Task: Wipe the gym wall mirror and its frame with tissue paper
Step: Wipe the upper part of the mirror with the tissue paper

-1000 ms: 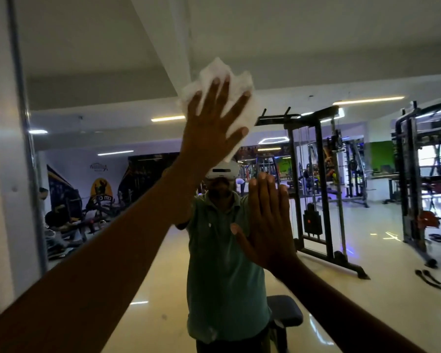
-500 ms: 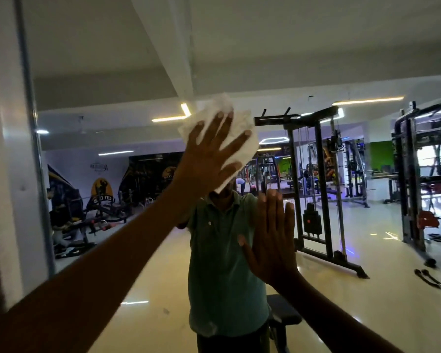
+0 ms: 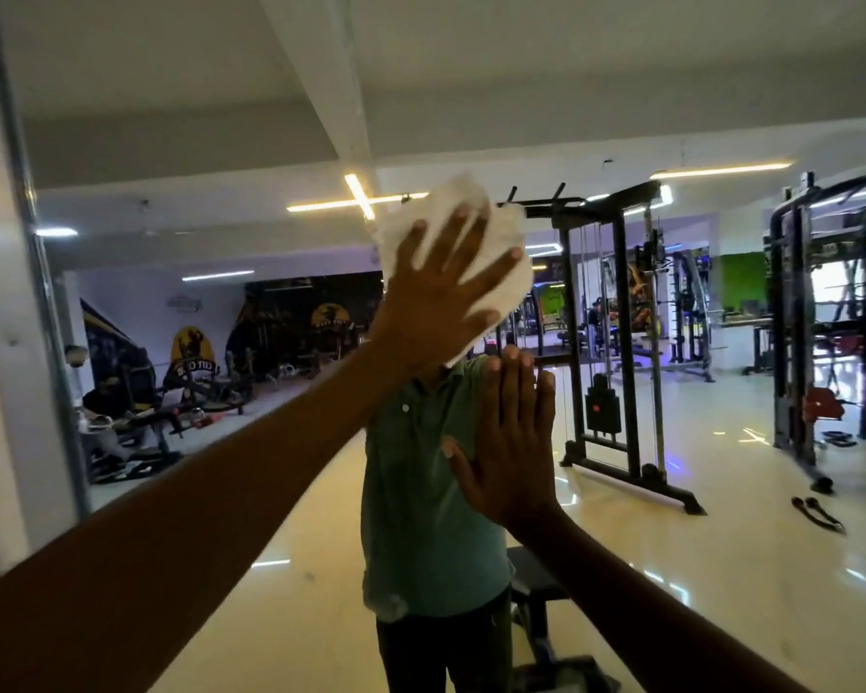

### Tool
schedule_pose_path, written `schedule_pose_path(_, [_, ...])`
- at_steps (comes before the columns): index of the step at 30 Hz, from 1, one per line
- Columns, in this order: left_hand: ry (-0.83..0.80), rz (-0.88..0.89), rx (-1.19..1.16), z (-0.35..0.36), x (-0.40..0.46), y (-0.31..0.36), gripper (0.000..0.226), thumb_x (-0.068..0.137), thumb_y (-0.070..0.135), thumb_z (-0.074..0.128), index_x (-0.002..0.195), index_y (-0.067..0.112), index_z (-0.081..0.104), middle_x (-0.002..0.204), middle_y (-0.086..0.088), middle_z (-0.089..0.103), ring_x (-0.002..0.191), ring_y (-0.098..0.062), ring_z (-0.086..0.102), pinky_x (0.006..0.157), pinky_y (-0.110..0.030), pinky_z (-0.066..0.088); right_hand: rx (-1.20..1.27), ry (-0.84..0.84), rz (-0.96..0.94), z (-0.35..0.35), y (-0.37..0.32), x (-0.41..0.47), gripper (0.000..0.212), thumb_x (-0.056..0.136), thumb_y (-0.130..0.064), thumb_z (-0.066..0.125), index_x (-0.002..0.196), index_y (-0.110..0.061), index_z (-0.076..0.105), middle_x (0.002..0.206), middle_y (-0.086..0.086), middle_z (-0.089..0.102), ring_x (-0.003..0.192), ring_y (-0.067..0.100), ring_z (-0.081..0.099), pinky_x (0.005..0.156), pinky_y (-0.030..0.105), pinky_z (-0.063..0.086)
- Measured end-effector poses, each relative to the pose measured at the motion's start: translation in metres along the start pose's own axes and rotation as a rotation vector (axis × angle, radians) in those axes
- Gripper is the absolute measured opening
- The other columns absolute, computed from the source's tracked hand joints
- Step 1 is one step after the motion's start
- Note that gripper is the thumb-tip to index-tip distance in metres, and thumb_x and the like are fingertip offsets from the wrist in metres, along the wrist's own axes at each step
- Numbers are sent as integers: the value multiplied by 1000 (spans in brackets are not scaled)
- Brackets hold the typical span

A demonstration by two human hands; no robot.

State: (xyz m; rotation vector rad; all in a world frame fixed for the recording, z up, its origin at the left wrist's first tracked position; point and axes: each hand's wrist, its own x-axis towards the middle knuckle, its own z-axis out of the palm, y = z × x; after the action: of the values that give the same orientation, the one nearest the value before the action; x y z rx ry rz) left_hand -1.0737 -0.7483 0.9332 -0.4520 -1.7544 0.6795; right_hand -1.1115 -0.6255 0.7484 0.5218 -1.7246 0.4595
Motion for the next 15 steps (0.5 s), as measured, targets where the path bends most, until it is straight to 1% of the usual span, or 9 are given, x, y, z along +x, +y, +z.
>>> schedule_pose_path(2, [-28, 185, -14, 0, 35, 21, 70, 104, 64, 24, 165, 30, 20, 171, -20, 13, 158, -41, 11, 123, -66, 9, -2, -6, -1, 2, 3, -1, 96, 97, -65, 44, 161, 3, 22, 172, 24, 7, 161, 42, 5, 128, 62, 9])
schedule_pose_path(4, [-48, 281, 13, 0, 41, 15, 68, 105, 62, 24, 165, 28, 21, 171, -20, 13, 158, -41, 10, 123, -65, 9, 1, -10, -8, 2, 6, -1, 96, 97, -65, 46, 161, 2, 22, 173, 23, 7, 161, 41, 6, 128, 62, 11])
schedule_pose_path(5, [-47, 307, 35, 0, 30, 4, 68, 106, 61, 24, 165, 28, 19, 171, -20, 11, 158, -41, 9, 123, -65, 10, 11, -7, -11, 1, 7, -1, 96, 97, -64, 45, 161, 3, 22, 173, 23, 7, 161, 41, 6, 129, 61, 10])
schedule_pose_path(6, [-54, 314, 50, -1, 12, -9, 68, 107, 61, 25, 166, 27, 16, 171, -19, 8, 158, -40, 6, 123, -65, 10, 18, -2, -13, 1, 7, -1, 96, 97, -64, 46, 161, 3, 22, 172, 23, 7, 161, 41, 6, 129, 61, 10])
schedule_pose_path(8, [-84, 266, 45, -7, -36, -39, 70, 106, 60, 30, 166, 28, 12, 172, -18, 3, 159, -40, 3, 124, -65, 8, 17, 4, -16, 0, 6, -1, 97, 96, -63, 47, 161, 4, 21, 172, 24, 7, 161, 41, 6, 129, 60, 9])
schedule_pose_path(11, [-109, 207, 17, -20, -91, -79, 70, 104, 58, 33, 165, 26, 18, 171, -20, 9, 158, -41, 8, 123, -66, 11, -14, 4, -17, 0, 5, -1, 98, 96, -63, 46, 161, 5, 21, 172, 26, 7, 160, 43, 5, 129, 60, 7])
schedule_pose_path(13, [-119, 202, 35, -23, -96, -87, 71, 103, 60, 34, 164, 27, 21, 171, -21, 13, 157, -42, 11, 122, -68, 13, -36, 0, -12, -1, 3, -2, 98, 97, -64, 47, 161, 5, 21, 172, 26, 7, 160, 44, 4, 129, 59, 6])
schedule_pose_path(15, [-103, 194, 62, -18, -75, -73, 71, 104, 62, 33, 165, 29, 18, 171, -19, 9, 158, -42, 7, 122, -67, 10, -46, -1, -15, 1, 4, -2, 97, 98, -64, 47, 161, 5, 21, 172, 26, 6, 160, 44, 4, 129, 59, 6])
